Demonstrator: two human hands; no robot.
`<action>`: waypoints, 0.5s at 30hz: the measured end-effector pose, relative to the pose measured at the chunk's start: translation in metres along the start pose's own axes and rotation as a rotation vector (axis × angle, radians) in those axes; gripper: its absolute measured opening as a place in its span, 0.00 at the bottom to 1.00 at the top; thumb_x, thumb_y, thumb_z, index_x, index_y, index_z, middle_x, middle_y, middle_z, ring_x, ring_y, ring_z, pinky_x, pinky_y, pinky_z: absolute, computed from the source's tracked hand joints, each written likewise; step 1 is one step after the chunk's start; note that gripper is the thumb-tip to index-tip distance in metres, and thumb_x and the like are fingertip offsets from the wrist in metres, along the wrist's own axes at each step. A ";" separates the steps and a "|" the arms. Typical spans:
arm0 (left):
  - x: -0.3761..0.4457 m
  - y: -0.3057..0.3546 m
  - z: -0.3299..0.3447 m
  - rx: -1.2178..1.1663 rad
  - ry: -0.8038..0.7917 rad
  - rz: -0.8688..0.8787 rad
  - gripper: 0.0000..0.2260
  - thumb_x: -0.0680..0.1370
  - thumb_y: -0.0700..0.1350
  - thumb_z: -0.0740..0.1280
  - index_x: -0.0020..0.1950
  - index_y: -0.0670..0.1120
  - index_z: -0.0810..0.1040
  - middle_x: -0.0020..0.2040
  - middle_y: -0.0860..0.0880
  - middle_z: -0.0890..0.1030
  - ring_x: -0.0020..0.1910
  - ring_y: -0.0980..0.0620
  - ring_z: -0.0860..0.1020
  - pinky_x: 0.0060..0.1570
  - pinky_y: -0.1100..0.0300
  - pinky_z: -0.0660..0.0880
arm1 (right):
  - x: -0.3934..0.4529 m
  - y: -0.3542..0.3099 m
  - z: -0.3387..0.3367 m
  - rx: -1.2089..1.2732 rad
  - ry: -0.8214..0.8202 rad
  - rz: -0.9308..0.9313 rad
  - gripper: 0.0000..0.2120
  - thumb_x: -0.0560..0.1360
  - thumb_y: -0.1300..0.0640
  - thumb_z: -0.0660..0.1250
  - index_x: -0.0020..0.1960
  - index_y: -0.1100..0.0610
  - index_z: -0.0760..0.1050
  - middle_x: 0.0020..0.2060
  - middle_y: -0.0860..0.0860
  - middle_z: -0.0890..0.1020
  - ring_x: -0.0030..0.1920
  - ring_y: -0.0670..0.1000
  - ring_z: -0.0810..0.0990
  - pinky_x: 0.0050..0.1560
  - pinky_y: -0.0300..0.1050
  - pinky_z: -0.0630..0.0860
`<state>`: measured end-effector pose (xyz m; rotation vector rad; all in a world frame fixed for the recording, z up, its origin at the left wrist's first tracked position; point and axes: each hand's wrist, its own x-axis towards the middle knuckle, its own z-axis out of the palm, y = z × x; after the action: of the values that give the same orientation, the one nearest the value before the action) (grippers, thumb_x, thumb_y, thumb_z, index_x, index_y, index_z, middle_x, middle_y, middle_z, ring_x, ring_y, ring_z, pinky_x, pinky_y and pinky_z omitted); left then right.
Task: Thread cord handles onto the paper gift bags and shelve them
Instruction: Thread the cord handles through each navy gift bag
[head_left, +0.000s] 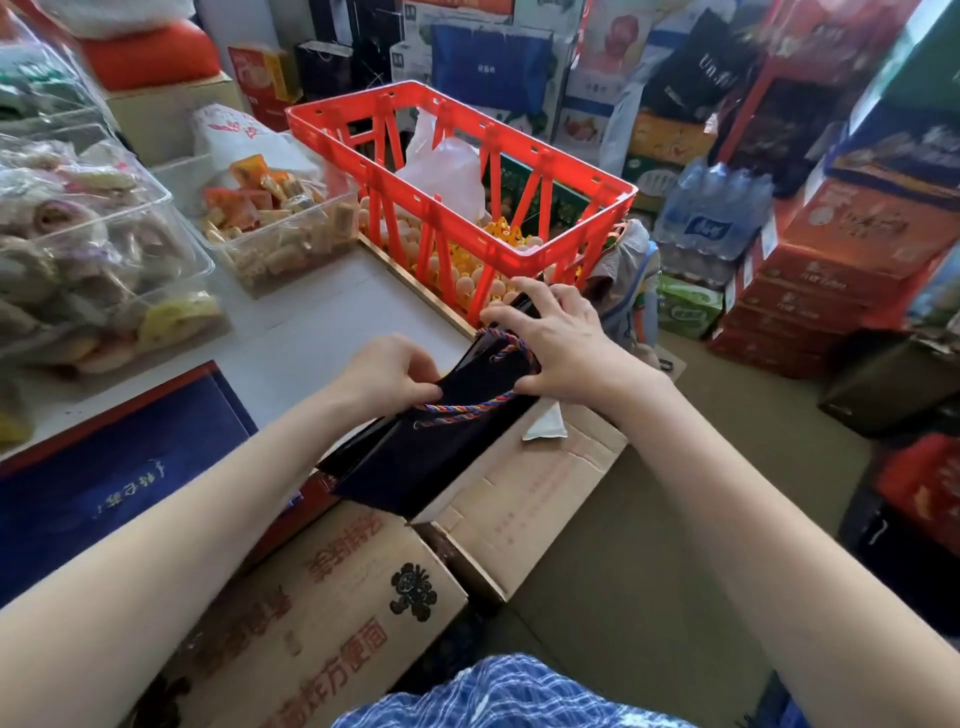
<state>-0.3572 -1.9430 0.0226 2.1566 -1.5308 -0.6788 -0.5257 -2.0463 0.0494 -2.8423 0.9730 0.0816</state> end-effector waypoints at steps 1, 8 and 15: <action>-0.002 -0.001 -0.008 -0.016 -0.046 0.032 0.05 0.74 0.41 0.70 0.46 0.40 0.83 0.43 0.45 0.83 0.38 0.54 0.76 0.39 0.64 0.67 | 0.004 -0.004 0.007 -0.140 -0.004 -0.038 0.32 0.72 0.55 0.70 0.71 0.45 0.61 0.74 0.52 0.54 0.74 0.60 0.48 0.73 0.63 0.44; -0.043 -0.037 -0.042 -0.187 0.009 -0.028 0.16 0.77 0.48 0.66 0.33 0.42 0.78 0.25 0.59 0.73 0.24 0.61 0.68 0.30 0.69 0.63 | 0.042 -0.039 0.008 0.097 0.089 -0.211 0.14 0.71 0.53 0.71 0.56 0.56 0.77 0.50 0.52 0.78 0.56 0.56 0.75 0.54 0.48 0.69; -0.099 -0.069 -0.104 0.059 0.412 -0.007 0.18 0.72 0.44 0.73 0.61 0.45 0.78 0.53 0.49 0.82 0.54 0.50 0.79 0.54 0.60 0.71 | 0.061 -0.106 -0.057 0.137 0.574 -0.377 0.09 0.73 0.58 0.68 0.52 0.58 0.76 0.53 0.53 0.78 0.59 0.55 0.72 0.60 0.46 0.57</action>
<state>-0.2712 -1.8222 0.0804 2.1737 -1.3338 -0.1735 -0.4116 -2.0084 0.1116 -2.9051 0.4598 -0.8393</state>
